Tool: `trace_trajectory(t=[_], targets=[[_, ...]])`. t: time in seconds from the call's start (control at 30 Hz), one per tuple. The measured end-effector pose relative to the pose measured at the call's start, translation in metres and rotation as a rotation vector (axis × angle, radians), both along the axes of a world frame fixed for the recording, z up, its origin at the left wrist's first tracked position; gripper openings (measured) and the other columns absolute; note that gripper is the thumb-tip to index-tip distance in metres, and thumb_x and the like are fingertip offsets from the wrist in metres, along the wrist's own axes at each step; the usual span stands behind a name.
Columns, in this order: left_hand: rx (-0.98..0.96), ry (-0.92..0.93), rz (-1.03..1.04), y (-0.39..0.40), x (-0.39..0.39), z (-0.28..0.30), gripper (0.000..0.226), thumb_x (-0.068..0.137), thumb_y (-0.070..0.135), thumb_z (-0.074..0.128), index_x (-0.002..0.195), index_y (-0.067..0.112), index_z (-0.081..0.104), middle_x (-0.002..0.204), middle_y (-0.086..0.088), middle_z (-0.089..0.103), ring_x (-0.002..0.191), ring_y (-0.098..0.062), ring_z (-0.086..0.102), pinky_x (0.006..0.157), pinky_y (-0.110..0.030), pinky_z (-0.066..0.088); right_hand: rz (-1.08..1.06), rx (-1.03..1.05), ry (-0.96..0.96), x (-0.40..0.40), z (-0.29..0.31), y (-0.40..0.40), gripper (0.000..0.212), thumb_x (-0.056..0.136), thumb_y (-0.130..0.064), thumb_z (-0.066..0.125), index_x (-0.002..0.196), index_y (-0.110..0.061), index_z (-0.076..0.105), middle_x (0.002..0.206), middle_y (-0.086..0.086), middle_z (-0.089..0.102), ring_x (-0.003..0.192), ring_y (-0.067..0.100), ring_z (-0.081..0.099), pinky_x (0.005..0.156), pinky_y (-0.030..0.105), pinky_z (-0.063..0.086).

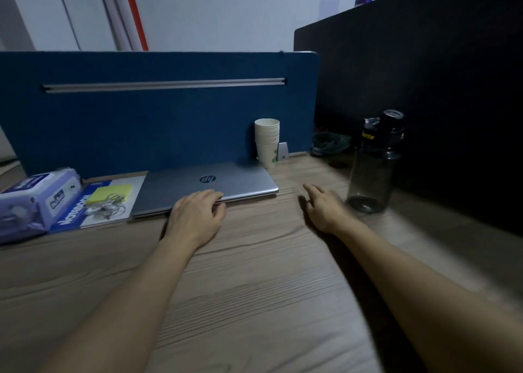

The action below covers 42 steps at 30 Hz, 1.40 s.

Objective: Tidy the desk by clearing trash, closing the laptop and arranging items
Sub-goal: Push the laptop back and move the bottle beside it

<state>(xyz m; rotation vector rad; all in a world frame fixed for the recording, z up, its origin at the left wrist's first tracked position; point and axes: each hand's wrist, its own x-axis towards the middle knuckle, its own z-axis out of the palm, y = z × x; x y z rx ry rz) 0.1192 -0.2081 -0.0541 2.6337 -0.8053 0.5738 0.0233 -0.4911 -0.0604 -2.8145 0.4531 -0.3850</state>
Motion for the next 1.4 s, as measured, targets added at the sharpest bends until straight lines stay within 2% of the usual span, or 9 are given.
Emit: trace_trajectory(t=[0.13,0.37,0.53,0.6,0.7,0.8,0.9,1.23,1.4], targets=[[0.013,0.035,-0.001,0.007,-0.025,0.002,0.043,0.095,0.037,0.047,0.134,0.024,0.057,0.143,0.001,0.054,0.132,-0.02,0.047,0.11,-0.038,0.035,-0.012,0.014,-0.046,-0.043,0.004,0.002,0.049,0.098,-0.029,0.039,0.145,-0.017,0.036,0.148,0.014,0.042,0.128,0.035,0.043,0.109,0.041,0.036],[0.048,0.036,-0.036,0.012,-0.061,0.004,0.045,0.095,0.038,0.045,0.139,0.027,0.053,0.147,0.003,0.05,0.135,-0.017,0.043,0.114,-0.037,0.029,-0.078,0.007,-0.066,-0.089,0.006,0.005,0.051,0.098,-0.029,0.043,0.146,-0.013,0.036,0.146,0.02,0.042,0.129,0.04,0.041,0.109,0.042,0.032],[0.075,0.035,-0.044,0.013,-0.073,0.003,0.047,0.095,0.041,0.044,0.139,0.028,0.052,0.148,0.003,0.049,0.136,-0.018,0.043,0.114,-0.039,0.029,-0.238,0.029,-0.147,-0.112,0.002,-0.001,0.045,0.093,-0.025,0.047,0.134,-0.007,0.045,0.132,0.026,0.046,0.115,0.044,0.044,0.1,0.043,0.035],[0.077,0.028,-0.043,0.014,-0.074,0.003,0.047,0.095,0.042,0.044,0.139,0.028,0.052,0.148,0.003,0.049,0.135,-0.019,0.043,0.114,-0.039,0.03,-0.342,0.131,-0.239,-0.116,0.001,-0.004,0.045,0.092,-0.022,0.05,0.129,0.001,0.041,0.128,0.028,0.042,0.11,0.046,0.043,0.096,0.046,0.037],[0.076,0.015,-0.041,0.015,-0.074,0.003,0.048,0.095,0.042,0.043,0.14,0.028,0.051,0.147,0.004,0.05,0.135,-0.018,0.043,0.114,-0.039,0.03,-0.423,0.301,-0.352,-0.114,0.002,-0.01,0.061,0.09,-0.026,0.056,0.135,0.002,0.027,0.134,0.028,0.033,0.115,0.048,0.039,0.097,0.049,0.037],[0.068,0.001,-0.047,0.015,-0.071,0.003,0.048,0.095,0.041,0.043,0.14,0.028,0.05,0.146,0.004,0.05,0.135,-0.018,0.043,0.113,-0.039,0.031,-0.398,0.365,-0.342,-0.108,0.002,-0.02,0.083,0.09,-0.03,0.059,0.15,-0.005,0.007,0.149,0.025,0.022,0.13,0.047,0.031,0.105,0.052,0.033],[0.051,-0.001,-0.056,0.012,-0.064,0.003,0.048,0.095,0.039,0.045,0.14,0.027,0.05,0.146,0.004,0.051,0.135,-0.018,0.043,0.113,-0.038,0.031,-0.375,0.377,-0.34,-0.096,0.002,-0.03,0.09,0.09,-0.031,0.061,0.152,-0.007,0.0,0.153,0.023,0.022,0.134,0.045,0.031,0.107,0.051,0.034],[0.011,0.037,-0.014,-0.005,-0.02,0.0,0.047,0.096,0.037,0.046,0.142,0.026,0.048,0.148,0.002,0.048,0.139,-0.022,0.04,0.115,-0.039,0.029,-0.29,0.399,-0.404,-0.038,0.005,-0.026,0.081,0.089,-0.033,0.066,0.149,-0.009,0.017,0.141,0.021,0.041,0.12,0.036,0.05,0.091,0.038,0.043],[0.004,0.031,0.009,-0.013,0.008,-0.002,0.044,0.097,0.04,0.044,0.138,0.026,0.052,0.144,0.004,0.053,0.134,-0.02,0.046,0.111,-0.039,0.034,-0.3,0.416,-0.451,0.0,0.006,-0.023,0.072,0.088,-0.033,0.065,0.143,-0.008,0.026,0.134,0.021,0.046,0.116,0.035,0.052,0.094,0.045,0.048]])
